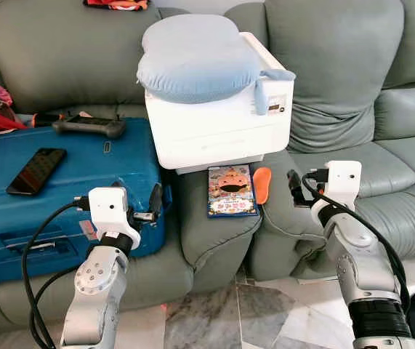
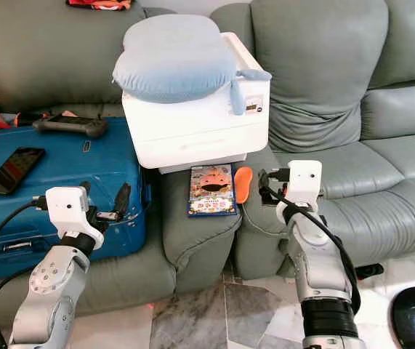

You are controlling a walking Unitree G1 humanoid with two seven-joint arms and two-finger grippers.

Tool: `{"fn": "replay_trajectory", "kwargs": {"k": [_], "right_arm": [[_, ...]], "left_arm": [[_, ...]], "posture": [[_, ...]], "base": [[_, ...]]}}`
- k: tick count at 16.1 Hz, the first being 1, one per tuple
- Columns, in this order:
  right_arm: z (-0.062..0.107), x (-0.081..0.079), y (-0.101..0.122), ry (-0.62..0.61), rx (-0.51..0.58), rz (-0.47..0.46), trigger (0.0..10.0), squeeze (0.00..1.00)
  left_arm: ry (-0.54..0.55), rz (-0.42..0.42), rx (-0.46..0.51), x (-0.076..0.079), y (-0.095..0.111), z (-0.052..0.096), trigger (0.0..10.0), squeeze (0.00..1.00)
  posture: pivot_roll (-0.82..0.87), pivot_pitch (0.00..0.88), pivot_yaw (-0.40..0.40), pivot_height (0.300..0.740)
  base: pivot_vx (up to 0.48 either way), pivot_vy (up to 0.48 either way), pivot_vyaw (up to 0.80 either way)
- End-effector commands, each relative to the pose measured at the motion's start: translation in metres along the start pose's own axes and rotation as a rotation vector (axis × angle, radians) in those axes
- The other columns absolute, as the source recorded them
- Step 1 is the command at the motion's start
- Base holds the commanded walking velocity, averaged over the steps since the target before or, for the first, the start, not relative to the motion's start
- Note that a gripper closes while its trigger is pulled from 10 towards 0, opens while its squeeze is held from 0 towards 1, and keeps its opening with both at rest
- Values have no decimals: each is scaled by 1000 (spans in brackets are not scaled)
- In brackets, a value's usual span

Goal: Picking trash to rubbish bin

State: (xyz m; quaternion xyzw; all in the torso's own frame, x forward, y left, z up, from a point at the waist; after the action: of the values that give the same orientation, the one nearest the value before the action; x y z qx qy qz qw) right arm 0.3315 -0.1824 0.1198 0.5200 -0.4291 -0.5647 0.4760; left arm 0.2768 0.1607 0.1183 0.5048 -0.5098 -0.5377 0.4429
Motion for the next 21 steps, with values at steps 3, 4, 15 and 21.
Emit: {"fn": "replay_trajectory", "kwargs": {"k": [3, 4, 15, 21], "right_arm": [[-1, -2, 6, 10, 22, -4, 10000, 0], [-1, -4, 7, 14, 30, -4, 10000, 0], [-2, -9, 7, 18, 34, -4, 10000, 0], [-3, -8, 8, 20, 32, 0, 10000, 0]], "left_arm": [[-8, -14, -19, 1, -3, 0, 10000, 0], [-11, -18, -21, 1, -3, 0, 10000, 0], [-17, -26, -29, 3, -4, 0, 10000, 0], [-7, -21, -32, 4, -5, -1, 10000, 0]], "posture": [[61, 15, 5, 740], [62, 13, 8, 740], [58, 17, 1, 740], [56, 19, -4, 740]], "base": [[0, 0, -465], [0, 0, 0], [0, 0, 0], [0, 0, 0]]}}
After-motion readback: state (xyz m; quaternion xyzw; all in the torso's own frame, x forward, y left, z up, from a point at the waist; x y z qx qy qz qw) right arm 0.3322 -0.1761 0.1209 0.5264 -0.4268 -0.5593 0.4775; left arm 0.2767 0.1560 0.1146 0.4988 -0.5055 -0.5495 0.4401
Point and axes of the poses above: a point about 5 cm out from each wrist's last joint towards the gripper, its own z axis pointing back from the gripper into the wrist, its own y axis along the axis of the wrist's last joint, x = y × z, the point moved 1 cm from there along -z, pointing out of the wrist towards the gripper, and after that the axes turned 9 degrees about -z, right-handed, at the moved point
